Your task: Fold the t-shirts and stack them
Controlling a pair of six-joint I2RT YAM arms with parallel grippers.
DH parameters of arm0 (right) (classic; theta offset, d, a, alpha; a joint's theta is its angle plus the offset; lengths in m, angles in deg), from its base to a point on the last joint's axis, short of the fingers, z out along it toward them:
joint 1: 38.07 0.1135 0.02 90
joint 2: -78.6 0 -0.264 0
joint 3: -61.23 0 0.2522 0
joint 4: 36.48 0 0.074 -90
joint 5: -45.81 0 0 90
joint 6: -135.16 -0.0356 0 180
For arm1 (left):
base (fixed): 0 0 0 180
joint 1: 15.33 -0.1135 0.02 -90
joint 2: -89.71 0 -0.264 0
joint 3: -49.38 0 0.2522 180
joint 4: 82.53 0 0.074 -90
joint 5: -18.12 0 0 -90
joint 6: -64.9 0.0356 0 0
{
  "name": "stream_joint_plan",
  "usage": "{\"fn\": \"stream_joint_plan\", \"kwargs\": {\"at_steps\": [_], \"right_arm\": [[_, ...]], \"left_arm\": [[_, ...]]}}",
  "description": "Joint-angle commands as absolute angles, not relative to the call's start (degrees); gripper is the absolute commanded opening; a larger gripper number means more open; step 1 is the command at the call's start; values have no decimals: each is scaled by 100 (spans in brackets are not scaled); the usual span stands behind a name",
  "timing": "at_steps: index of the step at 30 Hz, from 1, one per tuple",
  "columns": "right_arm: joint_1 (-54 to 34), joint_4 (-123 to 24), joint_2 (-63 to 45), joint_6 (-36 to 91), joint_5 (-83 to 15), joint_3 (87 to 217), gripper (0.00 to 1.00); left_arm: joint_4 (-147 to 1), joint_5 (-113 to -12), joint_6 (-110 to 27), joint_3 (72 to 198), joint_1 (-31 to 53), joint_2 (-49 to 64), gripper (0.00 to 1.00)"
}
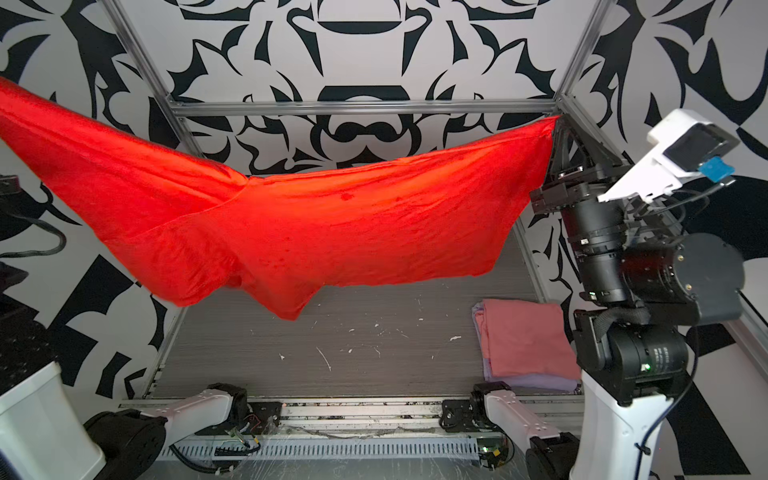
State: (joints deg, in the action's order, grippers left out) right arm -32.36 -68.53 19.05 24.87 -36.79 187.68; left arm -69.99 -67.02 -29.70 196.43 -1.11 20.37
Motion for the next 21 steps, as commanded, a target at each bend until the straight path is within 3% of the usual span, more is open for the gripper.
{"fn": "stream_joint_plan", "kwargs": {"at_steps": [1, 12, 21], "right_arm": [[-3236, -6784, 1644, 2367, -3549, 18673, 0], [-3236, -6474, 754, 2208, -3883, 17695, 0], [-3242, -6242, -537, 2125, -4518, 16893, 0]], "left_arm": [[-6742, -6757, -2754, 19851, -118, 1714, 0], [-6736, -7541, -2527, 19272, -118, 468, 0], [-6490, -7833, -2549, 19139, -118, -1570, 0]]}}
